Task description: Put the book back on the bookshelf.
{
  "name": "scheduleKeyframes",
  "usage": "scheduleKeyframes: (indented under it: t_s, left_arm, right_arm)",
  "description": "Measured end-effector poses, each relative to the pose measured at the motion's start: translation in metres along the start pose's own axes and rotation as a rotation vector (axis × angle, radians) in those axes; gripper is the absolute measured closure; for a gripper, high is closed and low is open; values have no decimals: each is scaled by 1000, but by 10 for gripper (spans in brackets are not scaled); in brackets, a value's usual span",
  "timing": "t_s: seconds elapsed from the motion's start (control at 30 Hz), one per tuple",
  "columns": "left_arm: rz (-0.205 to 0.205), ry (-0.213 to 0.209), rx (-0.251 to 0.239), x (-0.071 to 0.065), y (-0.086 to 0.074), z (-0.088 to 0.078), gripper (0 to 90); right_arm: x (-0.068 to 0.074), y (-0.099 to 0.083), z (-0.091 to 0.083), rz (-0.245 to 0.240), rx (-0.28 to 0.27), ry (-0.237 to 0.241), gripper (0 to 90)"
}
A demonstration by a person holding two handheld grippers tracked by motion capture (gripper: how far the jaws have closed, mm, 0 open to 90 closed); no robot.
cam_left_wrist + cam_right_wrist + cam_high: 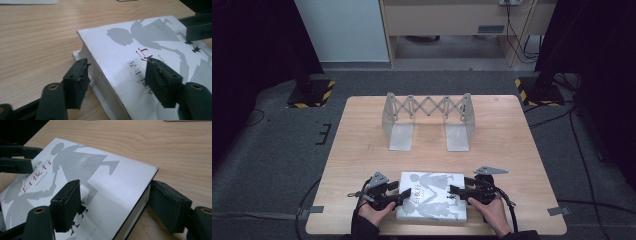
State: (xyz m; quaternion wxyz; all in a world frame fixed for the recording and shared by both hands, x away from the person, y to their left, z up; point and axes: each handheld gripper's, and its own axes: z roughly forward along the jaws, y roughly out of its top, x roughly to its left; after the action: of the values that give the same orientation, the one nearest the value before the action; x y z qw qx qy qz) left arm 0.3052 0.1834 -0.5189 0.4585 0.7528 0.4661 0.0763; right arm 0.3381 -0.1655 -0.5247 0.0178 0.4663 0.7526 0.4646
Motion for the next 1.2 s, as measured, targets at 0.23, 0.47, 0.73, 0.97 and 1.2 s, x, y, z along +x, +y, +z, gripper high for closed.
scheduleKeyframes:
  t_s: [0.23,0.47,0.73,0.97,1.2]
  left_arm:
    - [7,-29,-23,-4,-4,9,239]
    - [-27,-46,-1,-7,-3,12,229]
    - [-37,-10,-7,-11,0,8,287]
    - [-46,3,-38,-10,2,1,406]
    - [-49,-61,-53,-19,3,3,507]
  right_arm:
    - [4,-3,2,13,7,-2,221]
    - [6,-3,2,13,3,-12,223]
    - [6,-3,2,21,1,-15,224]
    - [4,-2,2,35,10,-3,223]
    - [-4,1,-6,54,-31,-28,246]
